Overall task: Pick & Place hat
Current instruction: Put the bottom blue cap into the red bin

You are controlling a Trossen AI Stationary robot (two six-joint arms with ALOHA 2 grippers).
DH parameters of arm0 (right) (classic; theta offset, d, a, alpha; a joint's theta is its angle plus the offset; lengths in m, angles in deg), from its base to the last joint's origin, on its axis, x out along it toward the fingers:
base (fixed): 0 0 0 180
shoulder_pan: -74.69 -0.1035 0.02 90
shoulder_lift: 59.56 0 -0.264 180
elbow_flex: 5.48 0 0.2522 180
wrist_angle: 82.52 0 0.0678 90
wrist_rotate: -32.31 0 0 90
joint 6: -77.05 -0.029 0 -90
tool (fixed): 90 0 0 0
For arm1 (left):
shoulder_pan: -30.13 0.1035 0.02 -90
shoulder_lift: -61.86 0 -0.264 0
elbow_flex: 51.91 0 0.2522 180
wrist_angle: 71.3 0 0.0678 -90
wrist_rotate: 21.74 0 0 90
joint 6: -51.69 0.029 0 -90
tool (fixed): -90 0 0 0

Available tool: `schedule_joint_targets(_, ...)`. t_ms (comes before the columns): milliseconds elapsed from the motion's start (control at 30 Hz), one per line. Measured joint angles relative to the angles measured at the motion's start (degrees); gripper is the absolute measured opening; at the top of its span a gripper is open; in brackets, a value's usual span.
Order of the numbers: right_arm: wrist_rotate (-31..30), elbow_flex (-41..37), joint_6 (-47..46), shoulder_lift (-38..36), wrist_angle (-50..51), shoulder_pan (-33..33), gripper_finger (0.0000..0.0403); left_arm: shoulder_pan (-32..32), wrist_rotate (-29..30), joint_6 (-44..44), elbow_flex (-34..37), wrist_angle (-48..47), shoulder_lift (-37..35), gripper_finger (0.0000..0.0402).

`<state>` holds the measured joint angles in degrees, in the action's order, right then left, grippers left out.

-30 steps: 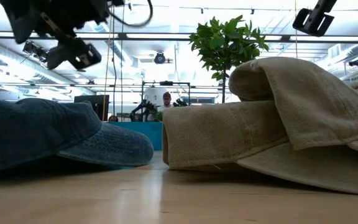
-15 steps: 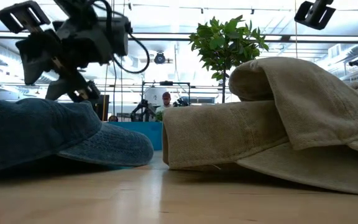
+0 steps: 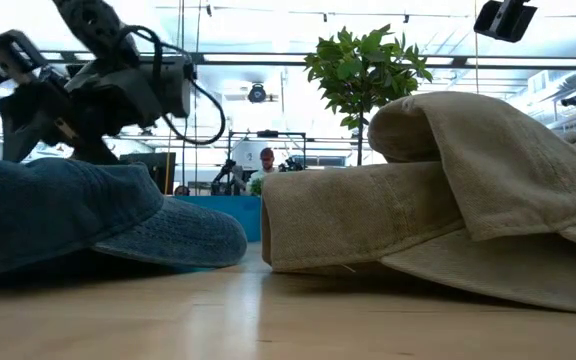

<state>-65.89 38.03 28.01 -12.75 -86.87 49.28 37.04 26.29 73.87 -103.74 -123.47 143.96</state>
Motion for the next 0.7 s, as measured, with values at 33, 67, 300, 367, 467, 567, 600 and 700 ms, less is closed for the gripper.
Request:
schedule_joint_targets(33,-0.3,0.0,0.0,0.0,-0.3,0.0,0.0010,0.0,0.0,-0.4,0.7,1.2,0.0,0.0160)
schedule_joint_targets(67,-0.4,0.0,0.0,0.0,-0.6,0.0,0.0010,0.0,0.0,-0.6,1.3,2.2,0.0,0.0160)
schedule_joint_targets(300,-0.6,0.0,0.0,0.0,-0.8,0.0,0.0010,0.0,-5.1,-2.9,3.6,5.5,0.0,0.0153)
schedule_joint_targets(367,-1.6,0.0,0.1,0.0,-0.8,0.0,0.0010,0.0,-6.1,-2.9,3.9,5.2,0.0,0.0142)
schedule_joint_targets(467,-2.7,0.0,0.8,0.0,-0.7,0.0,0.0010,0.0,-8.3,-2.0,3.9,5.3,0.0,0.0111)
schedule_joint_targets(567,-3.0,0.0,1.7,0.0,-0.7,0.0,0.0010,0.0,-11.6,-1.8,3.9,5.4,0.0,0.0064)
schedule_joint_targets(600,-3.0,0.0,1.7,0.0,-0.7,0.0,0.0010,0.0,-12.6,-1.9,3.9,5.3,0.0,0.0045)
schedule_joint_targets(700,-3.0,0.0,3.0,0.0,-0.7,0.0,0.0010,0.0,-16.2,-2.5,3.9,5.2,0.0,0.0014)
